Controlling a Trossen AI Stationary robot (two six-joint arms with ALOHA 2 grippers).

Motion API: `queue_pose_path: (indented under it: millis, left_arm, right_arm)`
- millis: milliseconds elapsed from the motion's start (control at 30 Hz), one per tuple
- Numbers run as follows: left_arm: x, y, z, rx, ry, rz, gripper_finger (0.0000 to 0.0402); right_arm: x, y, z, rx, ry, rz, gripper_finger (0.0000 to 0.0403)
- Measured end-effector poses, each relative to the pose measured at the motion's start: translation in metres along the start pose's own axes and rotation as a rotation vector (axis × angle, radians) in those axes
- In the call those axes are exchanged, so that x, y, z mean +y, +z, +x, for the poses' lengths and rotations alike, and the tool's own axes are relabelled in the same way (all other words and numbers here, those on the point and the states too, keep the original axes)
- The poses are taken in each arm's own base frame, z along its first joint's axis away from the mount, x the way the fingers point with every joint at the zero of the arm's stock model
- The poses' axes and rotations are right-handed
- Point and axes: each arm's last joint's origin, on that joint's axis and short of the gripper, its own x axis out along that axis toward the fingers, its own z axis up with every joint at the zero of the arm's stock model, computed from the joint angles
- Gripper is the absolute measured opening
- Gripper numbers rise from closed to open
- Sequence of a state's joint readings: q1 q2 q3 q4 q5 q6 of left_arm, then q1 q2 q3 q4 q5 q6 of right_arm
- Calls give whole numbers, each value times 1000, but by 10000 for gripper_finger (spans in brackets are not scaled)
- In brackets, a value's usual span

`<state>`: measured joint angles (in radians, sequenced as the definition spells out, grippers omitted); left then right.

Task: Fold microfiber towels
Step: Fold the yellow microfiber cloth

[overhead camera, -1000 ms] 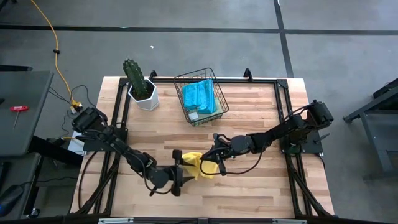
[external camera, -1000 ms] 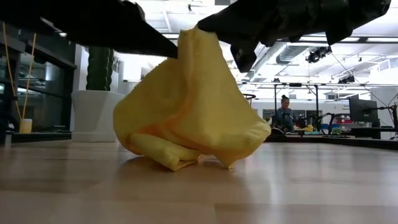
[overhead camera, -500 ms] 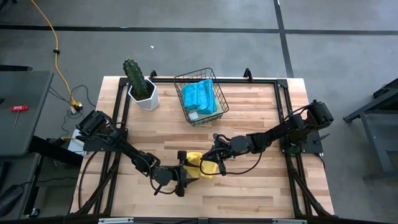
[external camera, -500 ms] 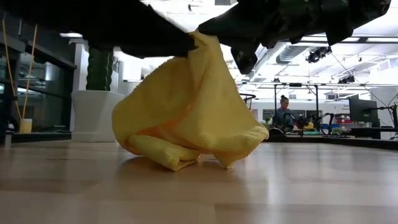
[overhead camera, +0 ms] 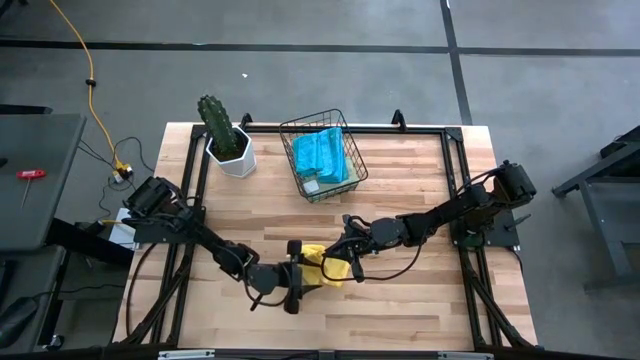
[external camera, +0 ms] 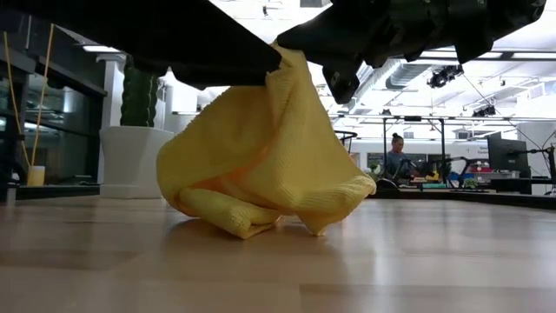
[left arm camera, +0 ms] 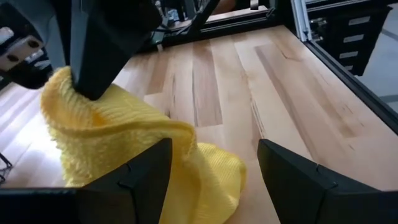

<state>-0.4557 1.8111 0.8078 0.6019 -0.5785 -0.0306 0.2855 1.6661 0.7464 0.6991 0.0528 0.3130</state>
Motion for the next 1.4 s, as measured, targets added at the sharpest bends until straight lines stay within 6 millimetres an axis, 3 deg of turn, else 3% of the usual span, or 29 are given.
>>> queue_pose_path:
  millis: [200,533,867,1100,1267,1400]
  left_arm:
    - [1,-11,8,30,3,-26,214]
    - [1,-12,13,-13,37,-58,114]
    - [0,-11,13,-25,34,-43,75]
    - [0,-11,13,-25,34,-43,8]
    - [0,-7,9,-12,19,-32,2]
    - [4,5,-9,61,-2,-3,1]
  right_arm:
    - [0,0,0,0,0,0,0]
    - [0,1,0,-6,2,0,0]
    - [0,0,0,-5,2,0,0]
    - [0,0,0,-4,1,0,0]
    - [0,-1,0,8,-3,-7,0]
    - [-2,-3,0,24,-36,-9,0]
